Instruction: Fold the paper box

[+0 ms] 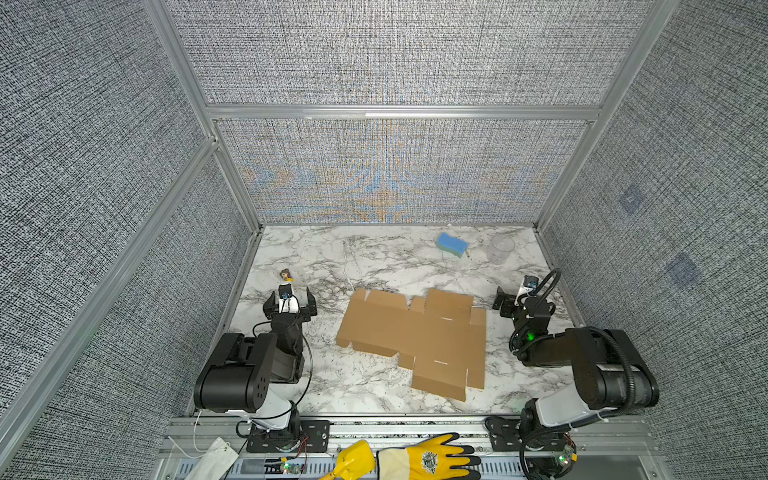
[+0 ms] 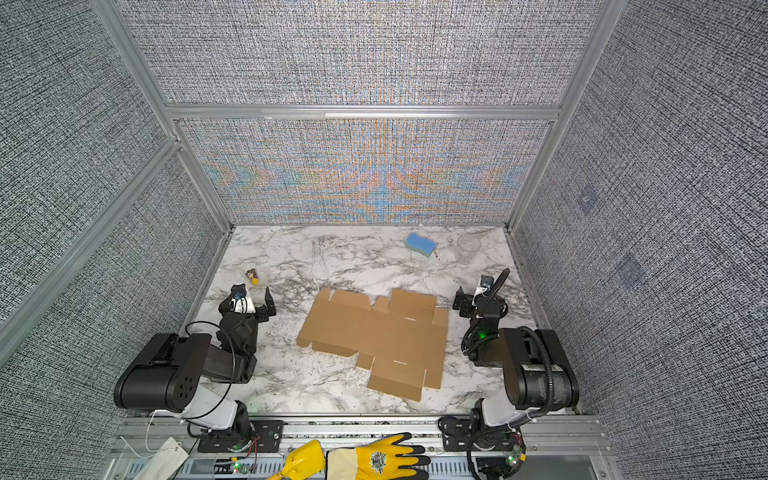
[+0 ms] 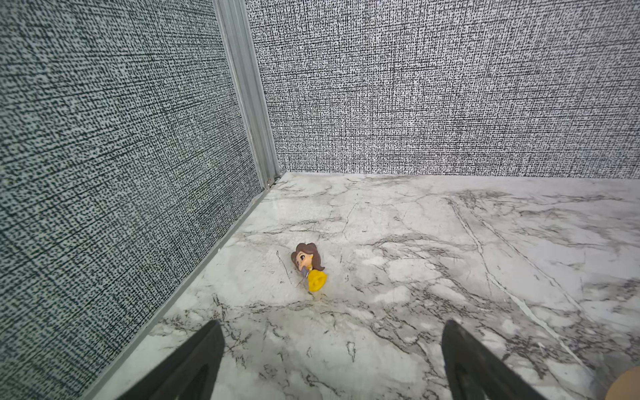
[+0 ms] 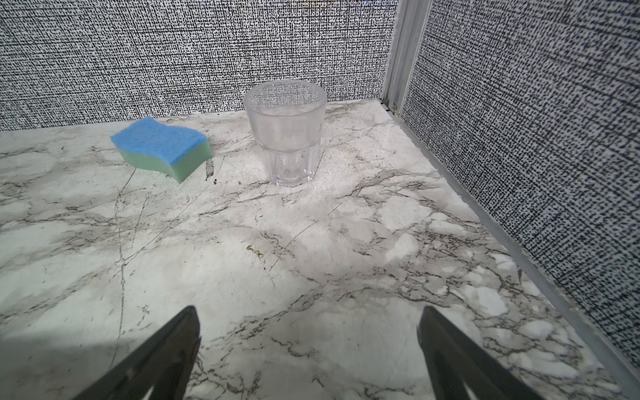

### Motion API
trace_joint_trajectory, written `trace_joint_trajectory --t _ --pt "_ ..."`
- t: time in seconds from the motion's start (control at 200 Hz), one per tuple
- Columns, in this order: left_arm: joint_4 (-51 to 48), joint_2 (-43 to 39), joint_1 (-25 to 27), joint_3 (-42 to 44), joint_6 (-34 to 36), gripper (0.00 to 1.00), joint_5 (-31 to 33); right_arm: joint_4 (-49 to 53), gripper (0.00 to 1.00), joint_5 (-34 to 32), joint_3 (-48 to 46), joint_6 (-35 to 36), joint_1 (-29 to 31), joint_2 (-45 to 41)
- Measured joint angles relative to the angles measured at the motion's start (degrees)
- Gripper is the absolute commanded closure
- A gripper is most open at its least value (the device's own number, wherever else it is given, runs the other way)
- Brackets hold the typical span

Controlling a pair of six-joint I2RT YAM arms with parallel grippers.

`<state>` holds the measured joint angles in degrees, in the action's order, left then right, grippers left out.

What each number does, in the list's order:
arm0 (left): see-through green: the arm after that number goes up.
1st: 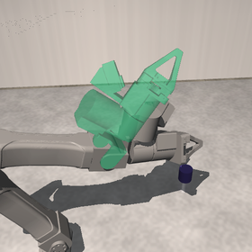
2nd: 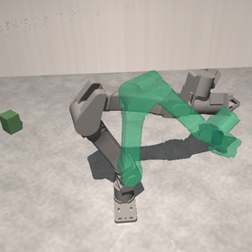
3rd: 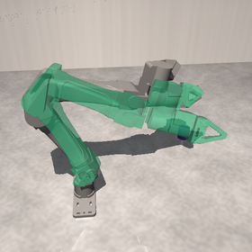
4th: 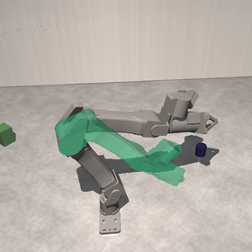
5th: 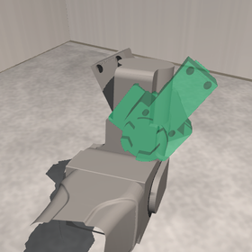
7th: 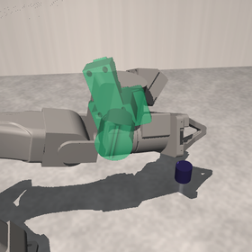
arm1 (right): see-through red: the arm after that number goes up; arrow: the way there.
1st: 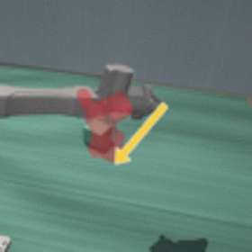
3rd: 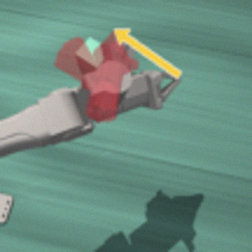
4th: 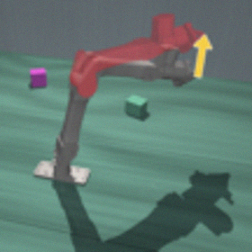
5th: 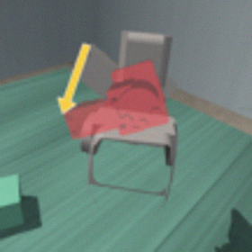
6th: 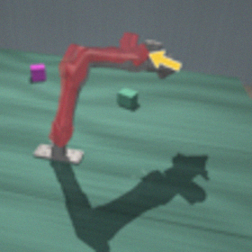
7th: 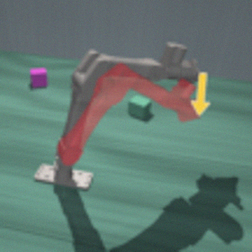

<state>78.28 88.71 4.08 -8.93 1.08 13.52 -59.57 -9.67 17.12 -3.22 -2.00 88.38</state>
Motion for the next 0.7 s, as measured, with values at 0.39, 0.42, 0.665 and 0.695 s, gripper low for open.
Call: trace_joint_trajectory --t 0.39,0.42,0.665,0.695 --pt "-4.4 -5.1 2.5 -1.7 0.6 0.01 5.0 -0.2 0.01 -5.6 -3.6 0.3 3.0 -7.6" --pt "-8.4 -7.1 3.2 -4.1 0.7 0.00 5.7 1.2 0.00 -6.3 -2.9 0.3 3.2 -9.4" --pt "-31.9 -19.4 4.6 -16.9 -2.8 0.01 13.0 13.9 0.01 -13.2 2.3 -1.5 6.3 -18.2" --pt "-34.7 -20.0 4.9 -18.5 -3.4 0.01 13.5 15.7 0.00 -13.6 3.1 -2.0 6.4 -19.3"
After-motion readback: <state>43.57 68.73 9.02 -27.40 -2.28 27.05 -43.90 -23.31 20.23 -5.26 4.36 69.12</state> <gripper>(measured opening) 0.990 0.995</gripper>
